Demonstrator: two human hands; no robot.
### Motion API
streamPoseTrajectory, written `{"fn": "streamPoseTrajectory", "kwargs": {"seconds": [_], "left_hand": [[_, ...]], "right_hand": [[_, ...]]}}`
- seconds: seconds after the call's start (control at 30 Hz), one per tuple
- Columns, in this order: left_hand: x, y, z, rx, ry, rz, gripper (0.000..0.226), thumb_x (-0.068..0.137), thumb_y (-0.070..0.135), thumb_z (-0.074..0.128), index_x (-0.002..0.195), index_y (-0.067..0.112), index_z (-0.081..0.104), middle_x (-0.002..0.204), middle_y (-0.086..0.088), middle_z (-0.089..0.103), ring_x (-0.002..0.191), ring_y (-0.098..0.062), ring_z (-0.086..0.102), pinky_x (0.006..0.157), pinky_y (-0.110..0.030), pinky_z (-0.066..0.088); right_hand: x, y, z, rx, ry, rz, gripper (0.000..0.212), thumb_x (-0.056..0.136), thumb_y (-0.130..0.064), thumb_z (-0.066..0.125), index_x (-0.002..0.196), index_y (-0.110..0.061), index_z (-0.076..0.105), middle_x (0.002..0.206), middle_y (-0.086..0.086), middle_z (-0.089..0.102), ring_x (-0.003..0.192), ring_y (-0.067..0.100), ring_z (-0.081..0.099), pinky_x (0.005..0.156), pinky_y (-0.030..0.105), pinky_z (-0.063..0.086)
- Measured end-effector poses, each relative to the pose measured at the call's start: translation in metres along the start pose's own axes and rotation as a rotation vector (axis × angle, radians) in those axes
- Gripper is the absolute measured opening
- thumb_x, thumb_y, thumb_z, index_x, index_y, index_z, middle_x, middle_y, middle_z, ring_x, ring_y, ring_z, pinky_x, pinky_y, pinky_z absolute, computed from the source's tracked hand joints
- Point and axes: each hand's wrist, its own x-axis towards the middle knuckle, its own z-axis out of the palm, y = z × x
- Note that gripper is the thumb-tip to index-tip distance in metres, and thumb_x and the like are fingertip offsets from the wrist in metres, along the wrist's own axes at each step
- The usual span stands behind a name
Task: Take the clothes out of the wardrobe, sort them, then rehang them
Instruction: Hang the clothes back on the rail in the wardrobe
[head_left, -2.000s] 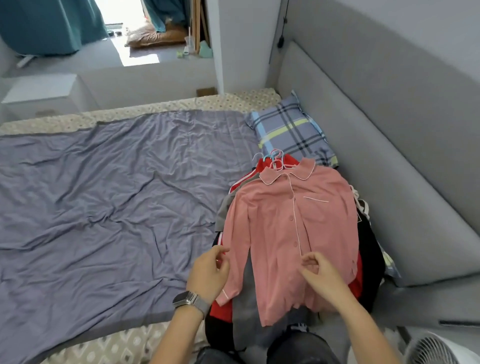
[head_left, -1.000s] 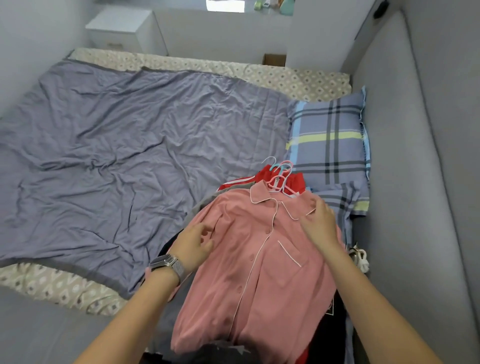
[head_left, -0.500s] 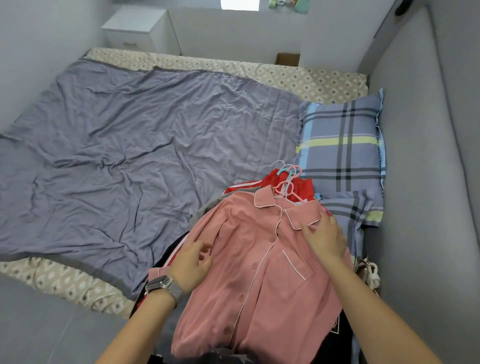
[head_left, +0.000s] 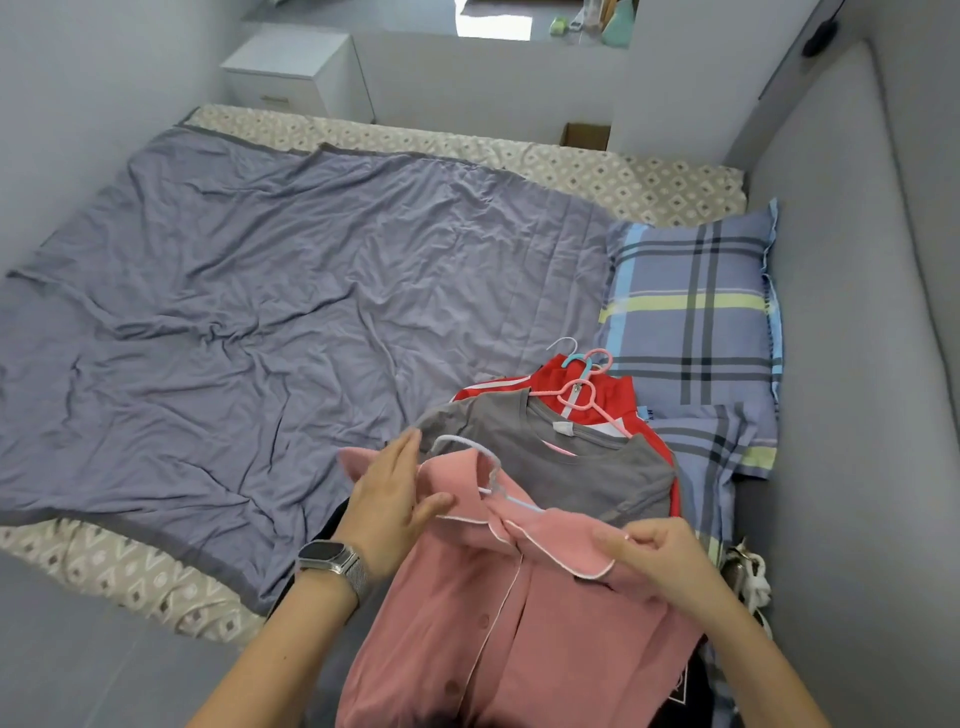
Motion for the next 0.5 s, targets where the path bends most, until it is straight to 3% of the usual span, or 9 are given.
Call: {"fn": "streamPoseTrajectory", "kwargs": {"seconds": [0.07, 0.1, 0.17, 0.23, 0.3, 0.4, 0.5], "left_hand": [[0.002, 0.005, -0.003, 0.075, -0.047, 0.058, 0.079, 0.073, 0.071, 0.022, 0.143, 0.034, 0.028, 0.147, 0.011, 0.031, 0.14, -0.011, 0.016, 0.111, -0.041, 0.017], [0.003, 0.008, -0.004, 0.092, -0.049, 0.085, 0.07, 0.071, 0.071, 0.02, 0.133, 0.042, 0.038, 0.133, 0.018, 0.044, 0.133, -0.01, 0.025, 0.104, -0.042, 0.019], [0.006, 0.014, -0.007, 0.11, 0.005, 0.126, 0.054, 0.072, 0.073, 0.023, 0.106, 0.045, 0.053, 0.094, 0.021, 0.054, 0.105, -0.007, 0.04, 0.084, -0.037, 0.02], [0.009, 0.016, -0.005, 0.086, 0.058, 0.127, 0.045, 0.071, 0.074, 0.028, 0.086, 0.042, 0.056, 0.074, 0.02, 0.053, 0.084, -0.006, 0.038, 0.077, -0.036, 0.023], [0.011, 0.01, -0.001, 0.044, 0.054, 0.093, 0.044, 0.071, 0.074, 0.031, 0.073, 0.037, 0.055, 0.066, 0.019, 0.055, 0.075, -0.006, 0.034, 0.081, -0.041, 0.033], [0.008, 0.004, 0.002, 0.063, 0.017, -0.027, 0.061, 0.067, 0.077, 0.027, 0.077, 0.027, 0.061, 0.063, 0.015, 0.058, 0.076, -0.008, 0.037, 0.083, -0.044, 0.037], [0.002, 0.005, -0.002, 0.097, 0.022, -0.121, 0.075, 0.061, 0.079, 0.018, 0.083, 0.024, 0.065, 0.063, 0.012, 0.055, 0.084, -0.012, 0.043, 0.076, -0.036, 0.03]], "right_hand": [[-0.006, -0.001, -0.007, 0.088, -0.067, 0.012, 0.064, 0.07, -0.051, 0.078, 0.048, -0.003, 0.041, 0.053, 0.005, 0.03, 0.05, 0.016, 0.03, 0.044, 0.024, 0.024], [-0.007, -0.002, -0.011, 0.113, -0.072, 0.012, 0.066, 0.068, -0.054, 0.076, 0.048, 0.0, 0.043, 0.052, 0.005, 0.032, 0.051, 0.017, 0.031, 0.045, 0.024, 0.025], [-0.01, -0.006, -0.015, 0.152, -0.047, 0.003, 0.059, 0.072, -0.049, 0.077, 0.045, -0.005, 0.048, 0.05, 0.003, 0.038, 0.05, 0.015, 0.036, 0.048, 0.02, 0.028], [-0.011, -0.011, -0.015, 0.181, 0.002, -0.002, 0.036, 0.074, -0.033, 0.075, 0.049, -0.009, 0.062, 0.052, 0.0, 0.055, 0.052, 0.008, 0.05, 0.053, 0.016, 0.039], [-0.009, -0.015, -0.013, 0.186, 0.051, -0.002, 0.019, 0.076, -0.02, 0.074, 0.063, -0.008, 0.071, 0.06, -0.001, 0.066, 0.057, 0.004, 0.058, 0.059, 0.012, 0.045], [0.002, -0.021, -0.012, 0.16, 0.14, 0.02, 0.008, 0.076, -0.014, 0.077, 0.079, -0.008, 0.073, 0.071, 0.007, 0.069, 0.064, 0.007, 0.061, 0.065, 0.012, 0.046], [0.034, -0.025, -0.02, 0.116, 0.204, 0.065, 0.031, 0.07, -0.016, 0.083, 0.098, -0.014, 0.07, 0.091, 0.002, 0.069, 0.073, 0.003, 0.064, 0.067, 0.012, 0.05]]}}
